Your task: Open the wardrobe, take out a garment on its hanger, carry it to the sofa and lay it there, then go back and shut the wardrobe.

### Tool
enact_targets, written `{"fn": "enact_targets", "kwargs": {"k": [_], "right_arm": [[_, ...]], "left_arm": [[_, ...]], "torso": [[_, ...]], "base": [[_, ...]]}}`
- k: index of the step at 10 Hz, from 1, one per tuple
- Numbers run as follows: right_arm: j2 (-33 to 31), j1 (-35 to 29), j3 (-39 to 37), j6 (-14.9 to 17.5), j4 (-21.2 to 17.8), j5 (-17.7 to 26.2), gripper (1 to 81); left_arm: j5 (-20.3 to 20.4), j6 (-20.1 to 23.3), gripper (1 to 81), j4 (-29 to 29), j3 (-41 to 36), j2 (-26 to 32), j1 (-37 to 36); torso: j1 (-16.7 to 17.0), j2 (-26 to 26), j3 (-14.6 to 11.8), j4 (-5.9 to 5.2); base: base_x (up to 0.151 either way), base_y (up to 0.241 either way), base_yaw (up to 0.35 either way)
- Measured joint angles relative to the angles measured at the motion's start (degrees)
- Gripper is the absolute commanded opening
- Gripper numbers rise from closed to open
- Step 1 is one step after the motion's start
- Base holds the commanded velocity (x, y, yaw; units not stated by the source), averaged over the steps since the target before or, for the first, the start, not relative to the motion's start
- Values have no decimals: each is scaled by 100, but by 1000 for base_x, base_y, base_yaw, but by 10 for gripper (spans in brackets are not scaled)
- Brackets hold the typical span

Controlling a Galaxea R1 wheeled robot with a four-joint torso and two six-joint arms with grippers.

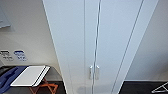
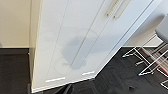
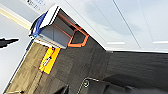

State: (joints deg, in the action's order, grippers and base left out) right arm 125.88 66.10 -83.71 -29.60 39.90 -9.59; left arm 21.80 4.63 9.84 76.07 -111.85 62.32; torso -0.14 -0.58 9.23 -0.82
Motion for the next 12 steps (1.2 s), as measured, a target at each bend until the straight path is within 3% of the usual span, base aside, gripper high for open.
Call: {"fn": "enact_targets", "kwargs": {"k": [2, 7, 11, 12], "right_arm": [[-173, -319, 201, 0, 50, 1, 811], [-221, -1185, 583, -5, 61, 48, 811], [-173, -1737, 773, -27, 61, 130, 811], [-24, -1924, 780, -28, 62, 404, 811]], "left_arm": [[-229, -15, 811, -2, -319, 173, -621], [-1298, -21, 811, -340, -1030, 258, -2210], [-2046, -34, 811, -764, -1139, -312, -3151], [-2161, -37, 811, -863, -1146, -507, -3266]], "torso": [[-2, 2, 2, 0], [-9, 11, 9, 0], [-13, 13, 13, 0], [-13, 15, 13, 0]], "base": [[0, 0, 0], [0, 0, 0], [0, 0, 0], [0, 0, 0]]}}
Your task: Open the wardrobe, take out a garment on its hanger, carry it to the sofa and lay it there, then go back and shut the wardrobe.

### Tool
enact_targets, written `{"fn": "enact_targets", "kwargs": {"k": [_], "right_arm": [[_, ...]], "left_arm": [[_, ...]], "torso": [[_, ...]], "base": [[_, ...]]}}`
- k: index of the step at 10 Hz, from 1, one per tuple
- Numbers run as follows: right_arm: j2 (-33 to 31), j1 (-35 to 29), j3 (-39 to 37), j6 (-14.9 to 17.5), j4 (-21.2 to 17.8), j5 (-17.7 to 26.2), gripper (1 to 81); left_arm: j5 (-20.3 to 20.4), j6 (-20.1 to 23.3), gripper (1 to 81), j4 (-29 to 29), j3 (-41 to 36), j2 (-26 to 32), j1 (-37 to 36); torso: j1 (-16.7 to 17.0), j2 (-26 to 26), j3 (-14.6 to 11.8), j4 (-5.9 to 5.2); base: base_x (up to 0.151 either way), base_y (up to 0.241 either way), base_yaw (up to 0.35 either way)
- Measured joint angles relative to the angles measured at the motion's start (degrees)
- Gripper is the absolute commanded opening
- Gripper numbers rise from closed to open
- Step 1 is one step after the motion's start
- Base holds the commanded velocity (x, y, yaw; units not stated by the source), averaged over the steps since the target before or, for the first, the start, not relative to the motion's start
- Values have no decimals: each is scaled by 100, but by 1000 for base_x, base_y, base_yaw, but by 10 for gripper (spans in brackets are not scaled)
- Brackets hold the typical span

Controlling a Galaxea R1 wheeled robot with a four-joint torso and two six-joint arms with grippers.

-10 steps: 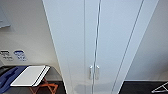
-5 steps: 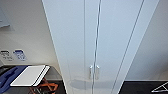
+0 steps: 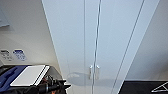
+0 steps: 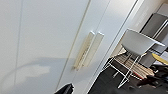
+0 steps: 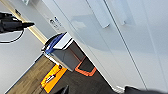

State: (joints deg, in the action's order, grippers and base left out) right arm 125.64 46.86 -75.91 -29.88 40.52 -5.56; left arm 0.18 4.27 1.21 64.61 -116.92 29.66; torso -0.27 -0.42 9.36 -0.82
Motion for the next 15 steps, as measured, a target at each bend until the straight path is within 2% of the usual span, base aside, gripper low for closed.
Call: {"fn": "enact_targets", "kwargs": {"k": [5, 9, 12, 15], "right_arm": [[524, -762, 0, -2, 2, 716, 811], [521, -1169, -215, -30, 0, 872, 811], [507, -1337, -291, -52, -10, 867, 811], [877, -1373, -579, -63, -10, 878, 811]], "left_arm": [[-443, -9, 811, -261, 606, -752, -419], [-633, -5, 811, -205, 1191, -1150, -613], [-1267, -5, 811, 265, 1445, -1473, -894], [-1321, -35, 811, 339, 1653, -1707, -897]], "torso": [[-5, 5, 7, 0], [-9, 9, 11, 0], [-11, 13, 13, 0], [-13, 13, 13, 0]], "base": [[0, 0, 0], [0, 0, 0], [0, 0, 0], [0, 0, 0]]}}
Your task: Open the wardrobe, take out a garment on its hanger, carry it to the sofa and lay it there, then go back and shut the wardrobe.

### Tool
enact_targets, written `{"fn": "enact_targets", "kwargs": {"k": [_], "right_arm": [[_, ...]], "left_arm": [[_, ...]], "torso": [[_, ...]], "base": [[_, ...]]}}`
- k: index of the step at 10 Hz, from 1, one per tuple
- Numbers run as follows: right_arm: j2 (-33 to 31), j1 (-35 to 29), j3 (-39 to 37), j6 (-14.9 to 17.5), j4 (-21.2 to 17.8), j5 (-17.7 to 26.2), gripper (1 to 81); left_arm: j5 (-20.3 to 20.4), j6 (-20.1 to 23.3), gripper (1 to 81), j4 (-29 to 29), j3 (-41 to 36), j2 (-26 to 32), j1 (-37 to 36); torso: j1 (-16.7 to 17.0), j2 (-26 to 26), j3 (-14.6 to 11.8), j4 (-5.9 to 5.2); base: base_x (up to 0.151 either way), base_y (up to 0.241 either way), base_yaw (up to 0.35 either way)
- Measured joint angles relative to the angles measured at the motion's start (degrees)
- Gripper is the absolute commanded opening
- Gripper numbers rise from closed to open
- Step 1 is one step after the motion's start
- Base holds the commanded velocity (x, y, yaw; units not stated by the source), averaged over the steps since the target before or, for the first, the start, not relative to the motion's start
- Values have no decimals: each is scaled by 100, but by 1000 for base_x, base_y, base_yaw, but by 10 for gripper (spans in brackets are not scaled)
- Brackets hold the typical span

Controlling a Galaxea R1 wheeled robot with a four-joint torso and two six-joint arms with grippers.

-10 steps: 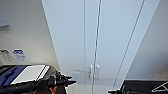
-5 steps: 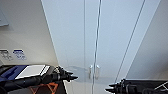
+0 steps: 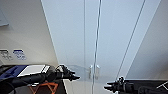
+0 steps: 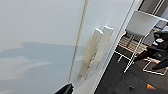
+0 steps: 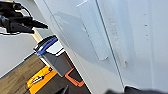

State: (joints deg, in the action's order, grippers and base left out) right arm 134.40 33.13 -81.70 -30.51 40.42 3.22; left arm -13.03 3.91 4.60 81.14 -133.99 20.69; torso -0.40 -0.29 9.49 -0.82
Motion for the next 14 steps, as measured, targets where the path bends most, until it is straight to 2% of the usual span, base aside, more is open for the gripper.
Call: {"fn": "enact_targets", "kwargs": {"k": [2, 4, 5, 11, 14], "right_arm": [[356, -39, -283, -71, 1, -11, 811], [590, -63, -449, -215, 6, -39, 811], [640, -63, -466, -258, 10, -66, 811], [669, -94, -1069, -380, 12, -226, 811], [672, -238, -1476, -411, 12, -327, 811]], "left_arm": [[154, -218, 811, 9, 135, -245, 0], [571, -451, 811, 9, 232, -499, 0], [631, -521, 811, 9, 321, -623, 4], [745, -623, 811, 6, 1014, -1304, 10], [722, -675, 811, 6, 1175, -1348, 37]], "torso": [[-2, 2, 2, 0], [-2, 2, 2, 0], [-5, 2, 2, 0], [-5, 5, 5, 0], [-5, 5, 5, 0]], "base": [[0, 0, 0], [0, 0, 0], [0, 0, 0], [0, 0, 0], [0, 0, 0]]}}
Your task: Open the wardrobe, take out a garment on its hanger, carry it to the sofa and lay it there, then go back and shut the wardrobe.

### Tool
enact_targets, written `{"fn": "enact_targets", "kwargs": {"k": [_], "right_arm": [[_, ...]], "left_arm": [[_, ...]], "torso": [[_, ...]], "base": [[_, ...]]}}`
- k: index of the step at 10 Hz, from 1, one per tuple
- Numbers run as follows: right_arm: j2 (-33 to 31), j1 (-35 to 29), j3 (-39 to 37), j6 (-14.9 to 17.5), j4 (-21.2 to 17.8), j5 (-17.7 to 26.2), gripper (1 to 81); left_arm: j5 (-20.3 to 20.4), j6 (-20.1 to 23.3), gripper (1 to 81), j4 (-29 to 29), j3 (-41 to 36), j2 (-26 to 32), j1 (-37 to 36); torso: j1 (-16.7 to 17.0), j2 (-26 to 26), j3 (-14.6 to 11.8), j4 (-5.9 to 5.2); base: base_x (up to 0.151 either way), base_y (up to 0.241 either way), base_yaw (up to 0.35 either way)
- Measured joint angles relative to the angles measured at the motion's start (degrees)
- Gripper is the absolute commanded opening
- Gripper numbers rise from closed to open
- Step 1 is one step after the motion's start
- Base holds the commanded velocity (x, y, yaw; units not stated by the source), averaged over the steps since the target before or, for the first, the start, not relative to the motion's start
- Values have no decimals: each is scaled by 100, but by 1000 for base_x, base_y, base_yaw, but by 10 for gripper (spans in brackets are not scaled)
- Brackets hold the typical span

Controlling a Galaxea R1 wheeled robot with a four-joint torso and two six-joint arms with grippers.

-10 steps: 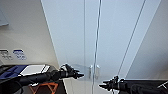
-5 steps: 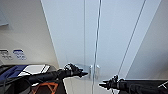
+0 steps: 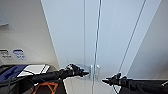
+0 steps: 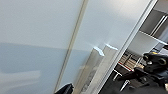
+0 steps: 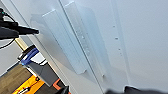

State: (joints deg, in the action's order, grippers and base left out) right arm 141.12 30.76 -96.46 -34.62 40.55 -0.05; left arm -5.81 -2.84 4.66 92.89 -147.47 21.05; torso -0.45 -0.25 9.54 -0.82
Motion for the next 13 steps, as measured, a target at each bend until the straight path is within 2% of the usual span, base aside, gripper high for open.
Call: {"fn": "enact_targets", "kwargs": {"k": [6, 13], "right_arm": [[419, -174, -581, -68, 0, -102, 811], [690, -140, -649, -107, 0, -144, 811]], "left_arm": [[-62, -7, 811, 0, 664, -507, 0], [-189, -7, 811, 5, 986, -1154, 0]], "torso": [[-2, 2, 2, 0], [-4, 6, 4, 0]], "base": [[0, 0, 0], [0, 0, 0]]}}
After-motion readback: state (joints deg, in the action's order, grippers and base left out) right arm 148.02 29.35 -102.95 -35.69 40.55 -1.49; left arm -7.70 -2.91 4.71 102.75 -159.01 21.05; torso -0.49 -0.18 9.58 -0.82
